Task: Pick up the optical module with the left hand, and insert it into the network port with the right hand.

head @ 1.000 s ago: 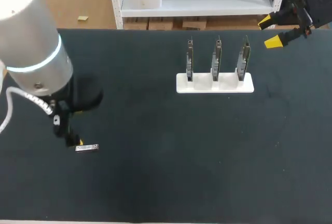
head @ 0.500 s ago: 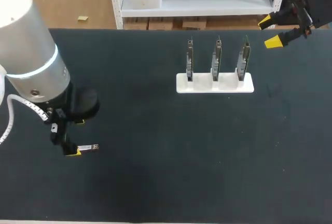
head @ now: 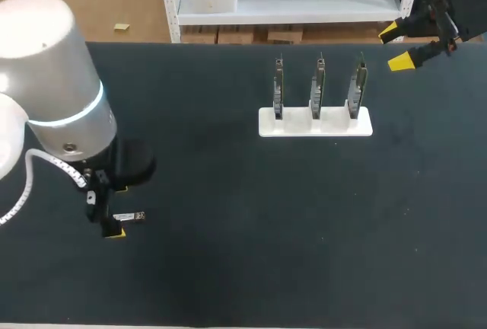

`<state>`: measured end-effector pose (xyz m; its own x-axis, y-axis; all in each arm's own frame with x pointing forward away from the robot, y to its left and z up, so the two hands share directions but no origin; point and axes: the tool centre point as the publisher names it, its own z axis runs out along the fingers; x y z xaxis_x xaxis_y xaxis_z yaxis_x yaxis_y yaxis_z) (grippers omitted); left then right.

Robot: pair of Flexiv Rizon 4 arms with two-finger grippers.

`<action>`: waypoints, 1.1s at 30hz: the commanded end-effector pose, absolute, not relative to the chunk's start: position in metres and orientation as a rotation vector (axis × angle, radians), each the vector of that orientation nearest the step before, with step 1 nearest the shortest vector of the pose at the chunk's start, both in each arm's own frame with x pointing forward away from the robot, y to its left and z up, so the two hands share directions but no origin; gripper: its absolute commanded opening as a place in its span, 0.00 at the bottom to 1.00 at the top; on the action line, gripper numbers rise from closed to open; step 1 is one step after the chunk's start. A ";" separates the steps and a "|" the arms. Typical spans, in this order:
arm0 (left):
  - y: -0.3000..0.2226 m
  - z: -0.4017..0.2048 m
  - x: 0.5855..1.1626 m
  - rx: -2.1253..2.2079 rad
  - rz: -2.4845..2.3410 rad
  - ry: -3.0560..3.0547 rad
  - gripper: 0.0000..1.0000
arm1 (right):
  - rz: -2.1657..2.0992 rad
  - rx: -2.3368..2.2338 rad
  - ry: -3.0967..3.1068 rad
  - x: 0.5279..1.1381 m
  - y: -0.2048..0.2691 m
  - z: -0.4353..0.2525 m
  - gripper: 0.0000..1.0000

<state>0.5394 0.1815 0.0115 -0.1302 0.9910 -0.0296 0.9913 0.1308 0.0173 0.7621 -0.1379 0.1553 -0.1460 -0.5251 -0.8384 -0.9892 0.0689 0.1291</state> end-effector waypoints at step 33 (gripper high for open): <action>0.188 -0.011 0.540 2.147 -0.036 2.344 0.00 | 0.974 -1.511 1.741 0.762 -0.138 0.155 1.00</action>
